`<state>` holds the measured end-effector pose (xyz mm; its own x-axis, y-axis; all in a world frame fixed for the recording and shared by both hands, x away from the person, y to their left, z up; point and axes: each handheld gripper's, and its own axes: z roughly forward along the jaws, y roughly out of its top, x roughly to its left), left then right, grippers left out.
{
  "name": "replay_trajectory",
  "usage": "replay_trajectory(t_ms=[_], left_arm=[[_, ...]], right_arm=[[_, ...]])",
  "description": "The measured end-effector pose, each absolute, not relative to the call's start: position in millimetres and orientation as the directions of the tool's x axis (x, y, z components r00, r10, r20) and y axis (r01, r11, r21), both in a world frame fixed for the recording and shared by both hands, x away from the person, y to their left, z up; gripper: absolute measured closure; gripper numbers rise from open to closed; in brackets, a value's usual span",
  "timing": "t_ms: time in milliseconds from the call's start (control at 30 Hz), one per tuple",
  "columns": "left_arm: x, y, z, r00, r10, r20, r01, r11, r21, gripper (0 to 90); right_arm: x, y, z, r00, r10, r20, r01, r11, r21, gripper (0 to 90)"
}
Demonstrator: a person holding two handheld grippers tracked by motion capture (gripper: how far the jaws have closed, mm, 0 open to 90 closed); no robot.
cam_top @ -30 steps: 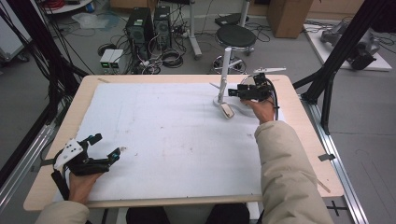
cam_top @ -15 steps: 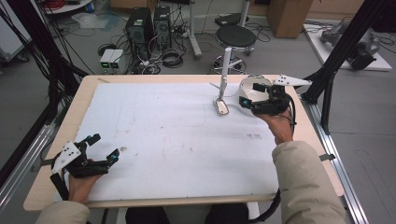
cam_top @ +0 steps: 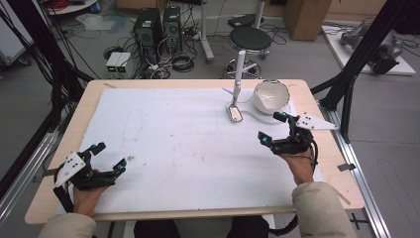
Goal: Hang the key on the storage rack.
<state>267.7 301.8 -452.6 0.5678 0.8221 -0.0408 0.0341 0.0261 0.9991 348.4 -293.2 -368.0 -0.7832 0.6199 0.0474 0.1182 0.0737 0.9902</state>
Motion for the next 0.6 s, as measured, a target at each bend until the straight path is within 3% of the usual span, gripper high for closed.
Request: replay_trajectory(t_ms=[600], left_arm=[[265.1, 300.1, -453.0, 0.563, 0.826, -0.019, 0.011, 0.016, 1.000, 1.7]], right_arm=[[326.3, -312.4, -446.8, -0.776, 0.628, 0.065, 0.107, 0.029, 0.994, 0.5]])
